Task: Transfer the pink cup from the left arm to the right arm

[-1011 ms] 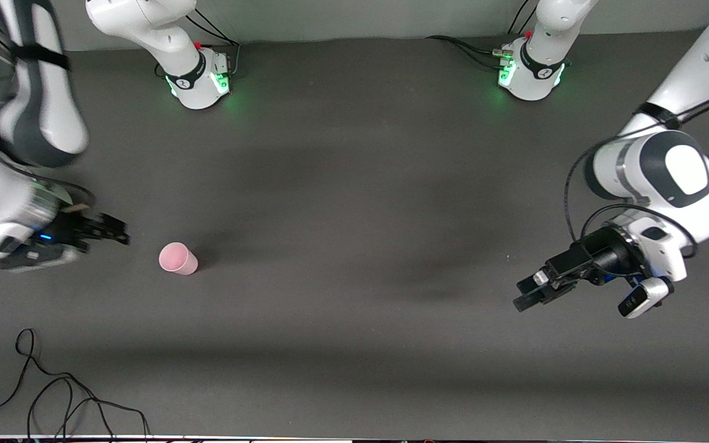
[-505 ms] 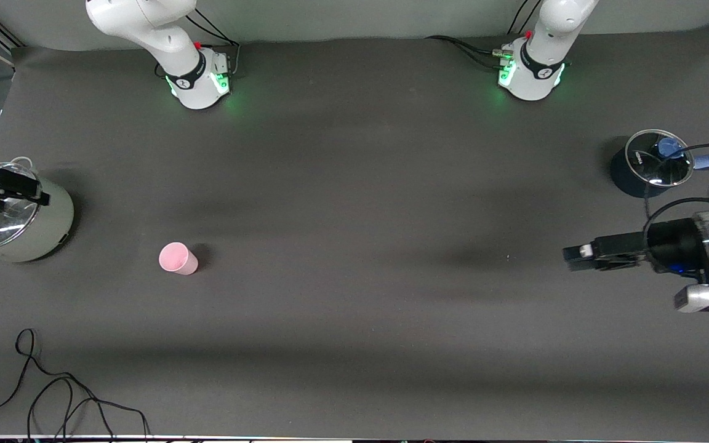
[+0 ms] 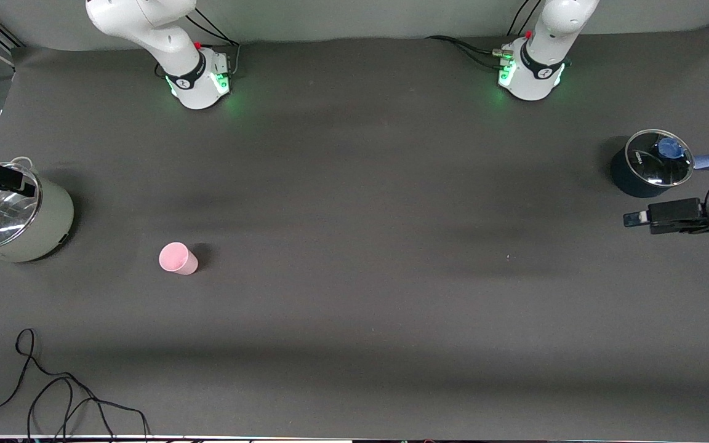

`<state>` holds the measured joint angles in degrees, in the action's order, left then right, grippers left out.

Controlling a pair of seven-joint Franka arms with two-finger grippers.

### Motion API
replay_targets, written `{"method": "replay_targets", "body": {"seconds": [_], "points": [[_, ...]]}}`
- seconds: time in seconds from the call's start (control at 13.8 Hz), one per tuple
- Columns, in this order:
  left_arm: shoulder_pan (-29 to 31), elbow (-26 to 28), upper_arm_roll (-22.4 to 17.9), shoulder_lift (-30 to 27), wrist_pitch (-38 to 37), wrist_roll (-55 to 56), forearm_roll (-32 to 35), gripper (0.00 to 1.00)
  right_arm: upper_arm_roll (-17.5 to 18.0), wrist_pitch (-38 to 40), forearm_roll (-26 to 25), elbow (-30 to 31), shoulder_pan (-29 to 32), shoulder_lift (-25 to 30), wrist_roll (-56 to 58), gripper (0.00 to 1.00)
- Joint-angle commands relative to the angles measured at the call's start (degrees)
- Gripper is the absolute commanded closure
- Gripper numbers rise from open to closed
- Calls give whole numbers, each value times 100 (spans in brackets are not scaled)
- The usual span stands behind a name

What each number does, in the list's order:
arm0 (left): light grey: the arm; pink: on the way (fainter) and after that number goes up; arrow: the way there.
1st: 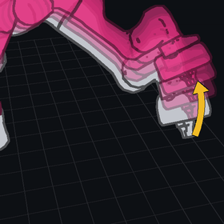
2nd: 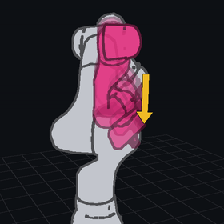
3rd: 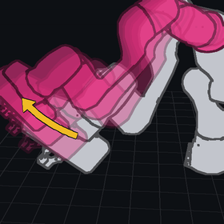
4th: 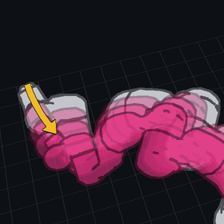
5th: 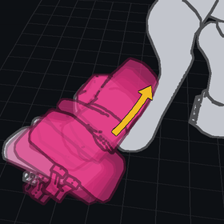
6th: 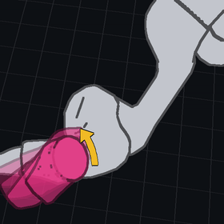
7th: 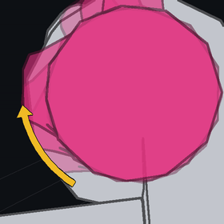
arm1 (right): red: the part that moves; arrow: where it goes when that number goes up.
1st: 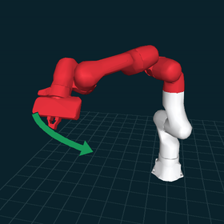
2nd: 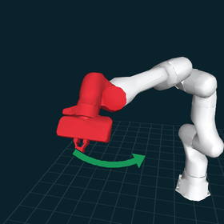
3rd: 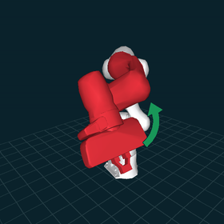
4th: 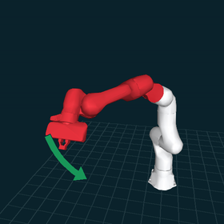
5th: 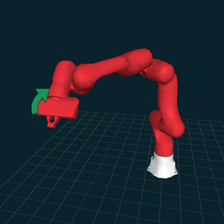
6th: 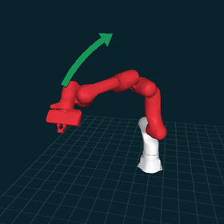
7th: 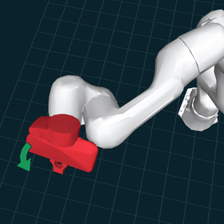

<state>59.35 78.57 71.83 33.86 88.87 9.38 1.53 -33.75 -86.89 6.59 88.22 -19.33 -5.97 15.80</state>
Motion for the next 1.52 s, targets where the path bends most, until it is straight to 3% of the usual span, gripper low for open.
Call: {"method": "replay_targets", "body": {"seconds": [0.0,0.14,0.51,0.65,0.94,1.23,1.44], "points": [[33,255,-116,-1010,-124,265,364,0,838,234,-123,-104,776,130,46,0],[24,483,-107,-1451,-89,477,663,0,1658,234,-464,-77,1386,271,-76,0],[-45,642,-247,-1716,-36,460,981,0,2968,225,-711,2,1941,368,-1182,0],[-762,625,-1035,-1970,-36,372,955,0,3216,155,-852,-24,2091,324,-1220,0],[-2196,616,-2590,-2365,16,-31,605,0,3103,111,-861,-130,2039,245,-1202,0],[-4312,1071,-5094,-2919,358,-419,-38,0,2944,-108,-861,19,1898,341,-1211,0],[-5605,1573,-6353,-3245,719,-498,-74,0,2962,-608,-853,650,1942,718,-1193,0]]}}
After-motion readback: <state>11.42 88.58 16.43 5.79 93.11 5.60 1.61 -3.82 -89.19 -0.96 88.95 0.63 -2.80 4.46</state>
